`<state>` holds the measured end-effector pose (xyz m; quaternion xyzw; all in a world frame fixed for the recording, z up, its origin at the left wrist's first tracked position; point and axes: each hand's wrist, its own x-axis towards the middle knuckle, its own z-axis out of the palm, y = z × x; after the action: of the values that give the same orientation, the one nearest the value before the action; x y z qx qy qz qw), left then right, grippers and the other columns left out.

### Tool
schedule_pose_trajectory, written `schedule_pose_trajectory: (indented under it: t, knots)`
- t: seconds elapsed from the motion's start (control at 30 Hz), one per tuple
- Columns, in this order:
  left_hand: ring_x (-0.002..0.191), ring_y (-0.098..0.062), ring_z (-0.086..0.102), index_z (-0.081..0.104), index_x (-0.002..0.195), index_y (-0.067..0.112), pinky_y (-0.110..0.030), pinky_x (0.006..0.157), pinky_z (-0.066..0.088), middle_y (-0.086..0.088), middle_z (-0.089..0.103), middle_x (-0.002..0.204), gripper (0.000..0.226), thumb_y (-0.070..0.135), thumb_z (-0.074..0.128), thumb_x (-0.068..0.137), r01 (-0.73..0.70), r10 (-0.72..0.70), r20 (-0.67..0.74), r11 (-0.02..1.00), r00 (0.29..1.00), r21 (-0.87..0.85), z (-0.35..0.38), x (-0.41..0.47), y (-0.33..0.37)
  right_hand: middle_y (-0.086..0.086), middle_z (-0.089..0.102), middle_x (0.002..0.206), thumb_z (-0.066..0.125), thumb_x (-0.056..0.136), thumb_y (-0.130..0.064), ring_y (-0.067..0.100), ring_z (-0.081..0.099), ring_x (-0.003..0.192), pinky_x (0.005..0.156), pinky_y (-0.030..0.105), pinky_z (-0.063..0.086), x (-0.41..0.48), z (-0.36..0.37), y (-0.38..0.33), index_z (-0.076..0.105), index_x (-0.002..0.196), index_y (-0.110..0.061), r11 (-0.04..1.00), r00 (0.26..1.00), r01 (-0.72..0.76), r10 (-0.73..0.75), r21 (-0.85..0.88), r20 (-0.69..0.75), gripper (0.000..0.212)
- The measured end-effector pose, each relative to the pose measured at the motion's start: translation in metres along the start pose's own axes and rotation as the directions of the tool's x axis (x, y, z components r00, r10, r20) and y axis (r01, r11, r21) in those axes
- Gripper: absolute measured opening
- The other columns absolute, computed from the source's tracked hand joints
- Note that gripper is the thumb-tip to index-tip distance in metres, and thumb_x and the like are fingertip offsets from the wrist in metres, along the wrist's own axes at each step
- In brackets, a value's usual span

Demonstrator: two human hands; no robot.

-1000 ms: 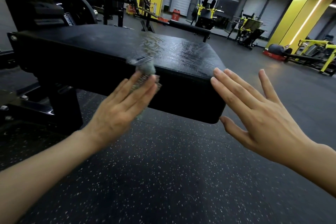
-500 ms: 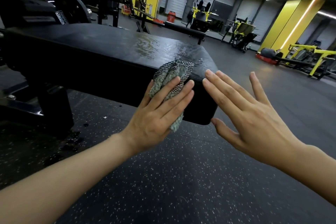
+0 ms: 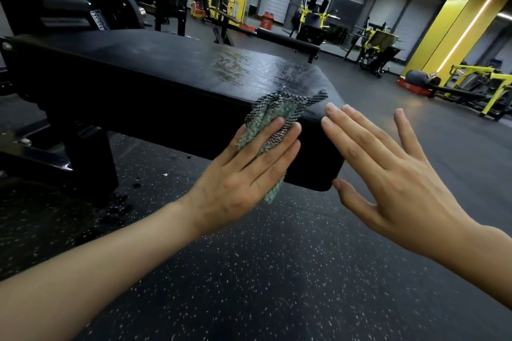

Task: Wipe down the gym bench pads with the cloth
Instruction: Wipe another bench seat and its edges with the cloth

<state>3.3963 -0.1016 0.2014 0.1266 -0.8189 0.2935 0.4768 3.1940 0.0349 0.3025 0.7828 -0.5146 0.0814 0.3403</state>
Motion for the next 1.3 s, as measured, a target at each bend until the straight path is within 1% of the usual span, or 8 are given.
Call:
schedule_pose_trajectory:
  t: [0.13,0.27,0.33,0.53,0.7,0.83,1.2,1.3]
  knots:
    - [0.151,-0.034,0.004,0.012,0.154,-0.003,-0.055,0.12,0.019,-0.015,0.01,0.163,0.059,-0.008,0.026,0.097,0.017,-0.022,0.07,0.997,0.997,0.073,-0.013,-0.024,-0.024,0.001,0.019,0.164,0.044,0.096,-0.033,0.019,0.018,0.151,0.117,0.065,0.015,0.0,0.0,-0.002,0.022,0.156,-0.013,1.0,1.0,-0.011,0.011,0.015,0.0,0.067]
    - [0.152,-0.035,0.001,0.007,0.155,-0.001,-0.054,0.122,0.01,-0.013,-0.005,0.165,0.081,-0.012,0.045,0.085,0.05,-0.057,0.074,0.995,0.996,0.09,-0.029,-0.045,-0.053,0.001,0.02,0.164,0.043,0.096,-0.033,0.019,0.018,0.151,0.116,0.066,0.016,0.0,-0.001,-0.004,0.022,0.156,-0.013,1.0,1.0,-0.018,0.018,0.02,-0.003,0.067]
    - [0.152,-0.034,0.0,0.006,0.155,0.0,-0.055,0.122,0.008,-0.012,-0.007,0.165,0.083,-0.012,0.044,0.083,0.081,-0.087,0.074,0.994,0.993,0.072,-0.033,-0.049,-0.06,0.001,0.02,0.164,0.043,0.096,-0.033,0.019,0.019,0.151,0.116,0.066,0.016,0.001,0.0,-0.005,0.022,0.156,-0.012,1.0,1.0,-0.021,0.021,0.023,-0.004,0.067]
    - [0.152,-0.029,-0.007,0.009,0.151,-0.001,-0.057,0.121,0.009,-0.004,-0.011,0.165,0.055,-0.001,0.027,0.1,0.137,-0.135,0.029,0.986,0.99,-0.093,-0.011,-0.023,-0.026,0.002,0.02,0.164,0.044,0.096,-0.033,0.019,0.017,0.151,0.116,0.065,0.016,0.0,0.0,-0.006,0.023,0.156,-0.012,0.999,1.0,-0.028,0.028,0.029,-0.002,0.067]
    - [0.152,-0.028,-0.004,0.014,0.153,0.001,-0.063,0.114,0.025,-0.01,0.004,0.165,0.066,-0.005,0.04,0.093,0.115,-0.121,-0.027,0.978,0.992,-0.173,0.01,0.005,0.006,0.002,0.02,0.164,0.045,0.095,-0.032,0.019,0.017,0.151,0.116,0.065,0.017,0.001,0.0,-0.005,0.024,0.156,-0.012,0.999,1.0,-0.026,0.026,0.027,0.007,0.067]
    - [0.152,-0.025,-0.002,0.018,0.152,0.002,-0.06,0.114,0.027,-0.013,0.023,0.156,0.055,-0.001,0.032,0.099,0.083,-0.091,-0.035,0.979,0.995,-0.184,0.015,0.016,0.019,0.002,0.02,0.164,0.046,0.095,-0.032,0.02,0.017,0.151,0.116,0.065,0.017,0.001,-0.001,-0.004,0.023,0.156,-0.012,0.999,1.0,-0.018,0.017,0.028,0.006,0.068]
    - [0.152,-0.027,0.004,0.019,0.152,0.0,-0.048,0.121,0.019,-0.012,0.022,0.158,0.057,-0.008,0.026,0.097,-0.035,0.034,0.063,0.999,0.997,0.018,-0.009,-0.019,-0.022,0.001,0.018,0.164,0.046,0.095,-0.032,0.019,0.016,0.151,0.117,0.064,0.016,0.001,0.002,-0.006,0.022,0.156,-0.013,0.999,1.0,-0.027,0.028,0.034,-0.003,0.068]
    - [0.152,-0.03,0.005,0.015,0.155,0.001,-0.049,0.122,0.016,-0.012,0.007,0.164,0.063,-0.011,0.025,0.094,-0.039,0.034,0.101,0.998,0.994,0.044,-0.018,-0.037,-0.041,0.001,0.018,0.164,0.046,0.095,-0.032,0.019,0.016,0.152,0.117,0.064,0.016,0.0,0.001,-0.006,0.022,0.156,-0.013,0.999,1.0,-0.03,0.031,0.035,-0.002,0.069]
